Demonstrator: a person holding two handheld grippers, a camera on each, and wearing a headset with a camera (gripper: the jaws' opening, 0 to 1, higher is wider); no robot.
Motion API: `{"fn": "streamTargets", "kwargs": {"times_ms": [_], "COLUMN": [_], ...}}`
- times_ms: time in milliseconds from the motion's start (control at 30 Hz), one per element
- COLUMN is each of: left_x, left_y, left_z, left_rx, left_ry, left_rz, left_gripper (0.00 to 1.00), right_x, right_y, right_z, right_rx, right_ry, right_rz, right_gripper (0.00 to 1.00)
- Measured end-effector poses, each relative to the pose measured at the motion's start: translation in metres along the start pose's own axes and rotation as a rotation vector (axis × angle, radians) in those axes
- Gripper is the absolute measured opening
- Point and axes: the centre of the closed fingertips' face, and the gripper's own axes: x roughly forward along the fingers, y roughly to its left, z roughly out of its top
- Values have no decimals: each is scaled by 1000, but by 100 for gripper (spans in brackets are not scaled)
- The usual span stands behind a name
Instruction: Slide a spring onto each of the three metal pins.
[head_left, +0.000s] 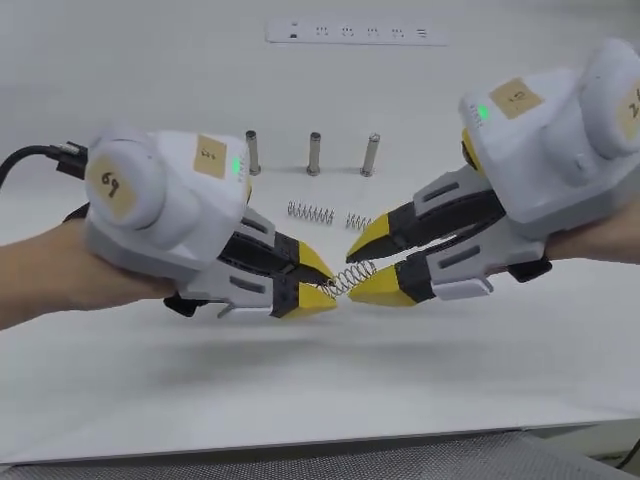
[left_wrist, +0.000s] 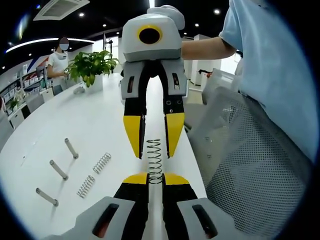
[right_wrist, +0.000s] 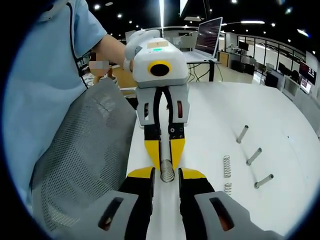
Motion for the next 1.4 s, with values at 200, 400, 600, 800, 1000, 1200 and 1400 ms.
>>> {"fn": "streamTargets", "kwargs": {"times_ms": [200, 400, 600, 800, 1000, 1200, 1400], "left_x": [1, 1, 2, 1, 0, 0, 0], "left_y": [-2, -2, -1, -2, -2, -2, -1], "left_z": [-1, -1, 0, -1, -2, -3, -3], "left_rx": [4, 1, -8, -11, -15, -26, -29], "left_ry": [11, 9, 2, 4, 6, -2, -11], "left_rz": [-11, -11, -11, -10, -11, 0, 11], "left_gripper": [1, 1, 1, 1, 1, 1, 1], "right_x": [4, 8, 9, 10, 11, 11, 12], "right_y": [3, 4, 4, 4, 5, 4, 3], "right_z": [1, -3, -3, -4, -4, -5, -4], "right_rx": [-14, -26, -32, -37, -45, -42, -49], "right_ry": [18, 39, 43, 51, 64, 73, 86], "right_rz": [9, 16, 18, 21, 27, 23, 29], "right_gripper": [14, 13, 10, 9, 8, 8, 8]}}
